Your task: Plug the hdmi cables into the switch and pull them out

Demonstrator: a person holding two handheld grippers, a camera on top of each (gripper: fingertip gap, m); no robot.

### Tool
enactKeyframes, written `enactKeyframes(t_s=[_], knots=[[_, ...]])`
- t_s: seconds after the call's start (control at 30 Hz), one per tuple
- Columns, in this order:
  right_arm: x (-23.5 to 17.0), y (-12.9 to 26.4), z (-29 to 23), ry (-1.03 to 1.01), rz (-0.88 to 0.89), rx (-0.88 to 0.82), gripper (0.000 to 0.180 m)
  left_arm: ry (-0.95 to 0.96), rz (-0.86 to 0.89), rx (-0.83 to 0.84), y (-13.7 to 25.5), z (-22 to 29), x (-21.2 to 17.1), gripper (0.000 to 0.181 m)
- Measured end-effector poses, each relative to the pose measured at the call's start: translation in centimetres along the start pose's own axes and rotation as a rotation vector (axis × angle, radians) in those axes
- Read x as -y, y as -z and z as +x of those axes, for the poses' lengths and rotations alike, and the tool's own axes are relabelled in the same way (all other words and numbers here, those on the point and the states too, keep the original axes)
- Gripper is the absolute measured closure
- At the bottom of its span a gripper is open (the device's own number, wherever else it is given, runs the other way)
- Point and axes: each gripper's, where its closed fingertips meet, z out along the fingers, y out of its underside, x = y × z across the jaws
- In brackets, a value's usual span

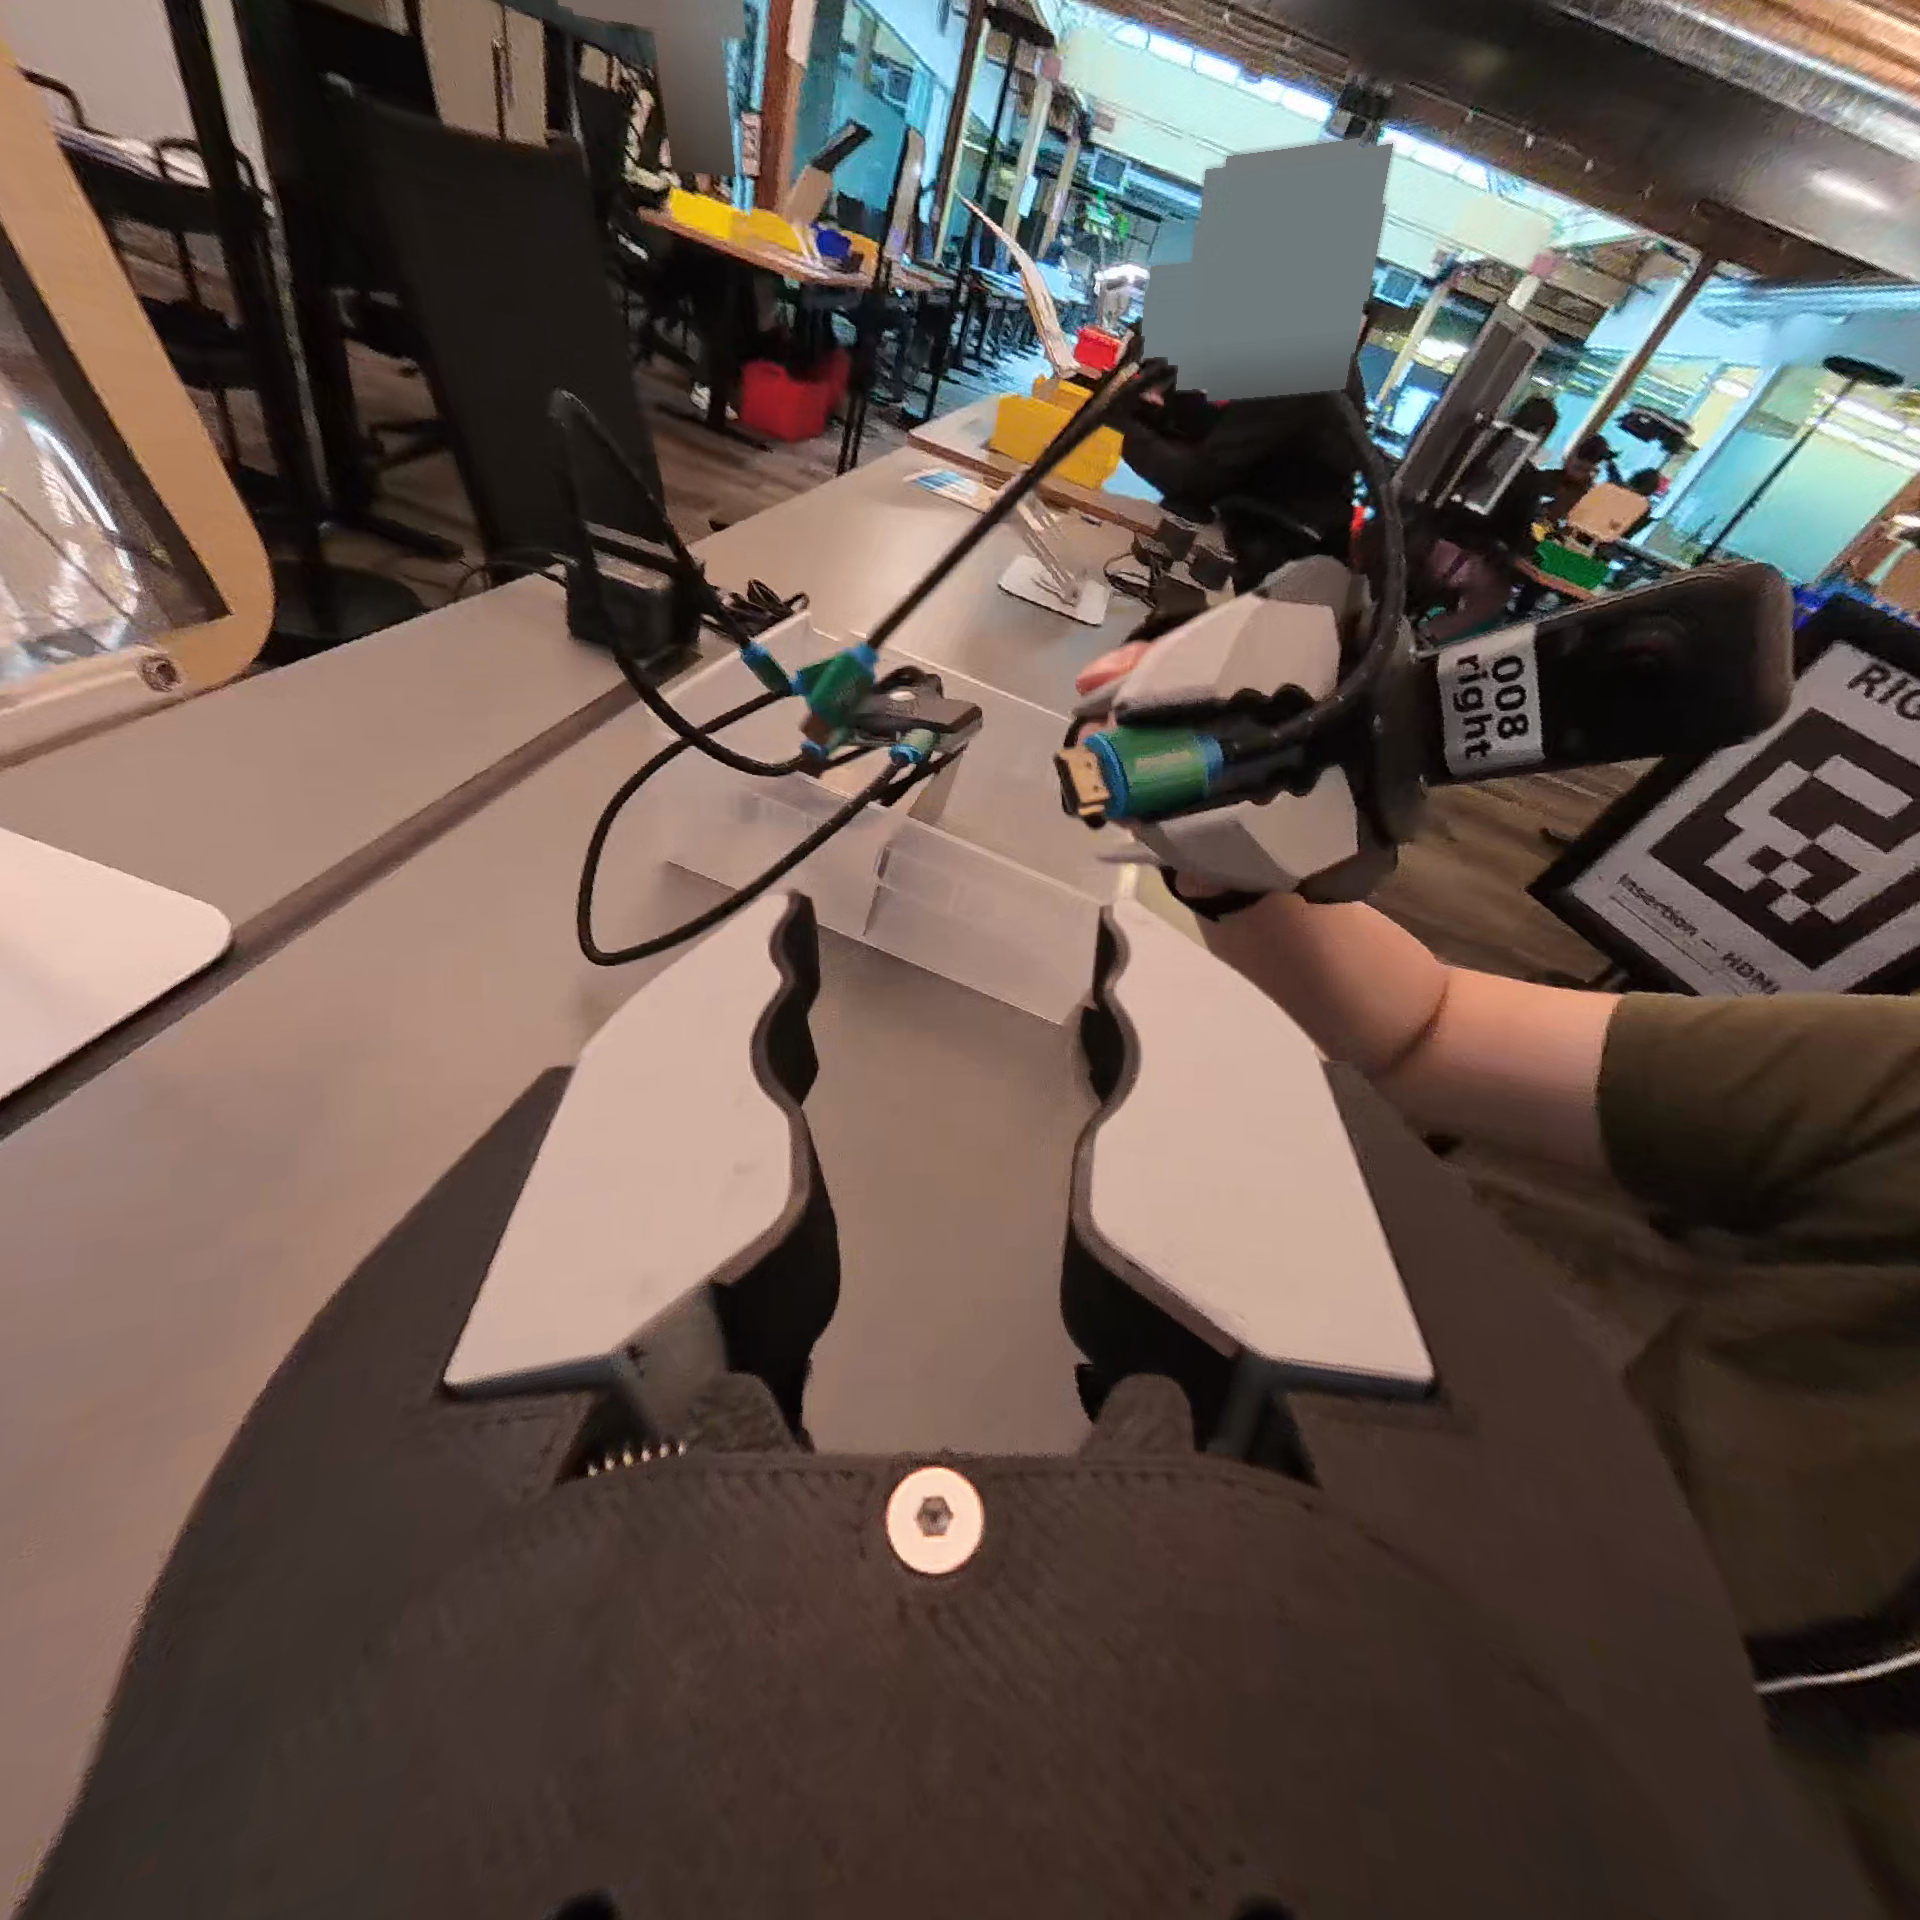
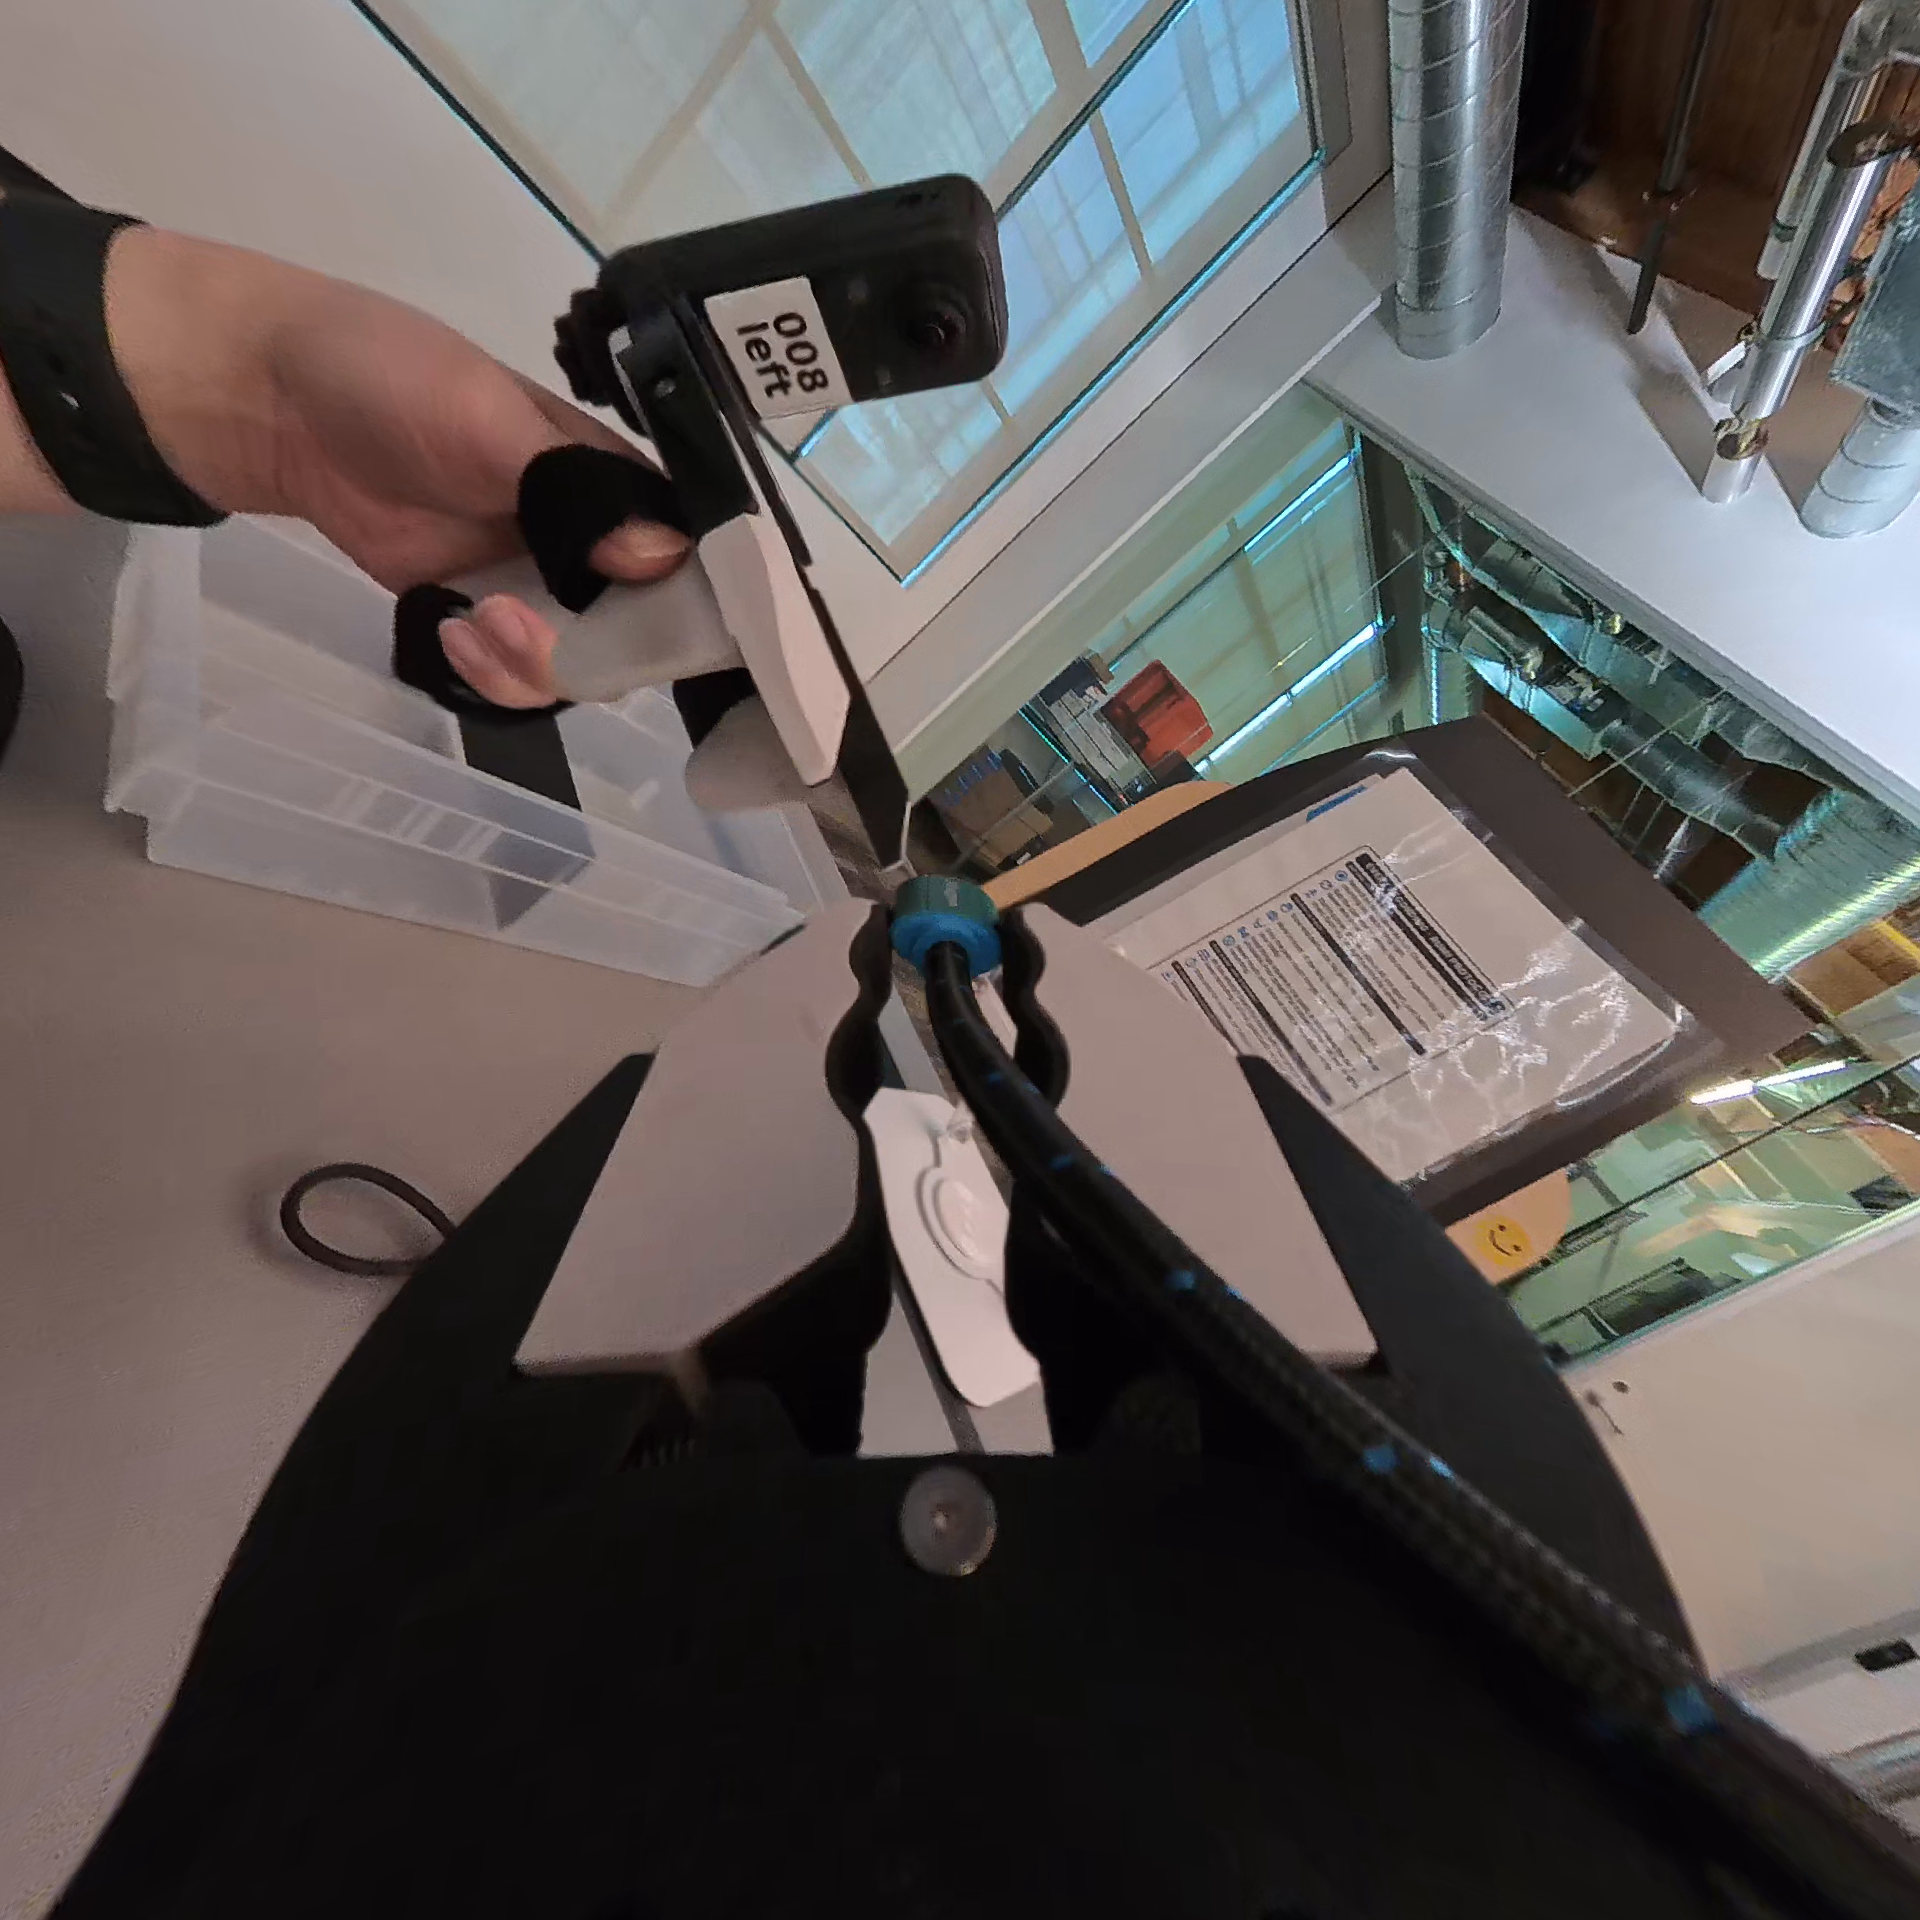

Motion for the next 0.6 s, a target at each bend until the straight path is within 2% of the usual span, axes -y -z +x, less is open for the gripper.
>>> enactKeyframes(t_s=[0.07,0.13,0.3,0.43,0.47,0.6], knots=[[-0.5,0.2,0.4,0.034,-0.031,-0.006,0.159,0.035,-0.025,-0.004,-0.6,-0.6,-0.8,0.130],[-0.8,0.5,0.9,0.069,-0.064,-0.016,0.159,0.045,-0.110,0.068,-1.2,-2.4,-2.7,0.130],[-0.7,1.7,2.4,0.078,-0.078,-0.036,0.160,-0.105,-0.428,0.278,-3.7,-6.6,-9.6,0.110],[-0.5,2.1,2.9,0.089,-0.082,-0.050,0.159,-0.149,-0.681,0.397,-5.3,-9.0,-15.2,0.103],[-0.6,2.1,3.0,0.095,-0.086,-0.051,0.159,-0.165,-0.709,0.415,-5.7,-9.4,-16.0,0.097],[-0.7,2.0,2.8,0.101,-0.093,-0.046,0.159,-0.245,-0.789,0.489,-6.0,-10.8,-18.0,0.093]])
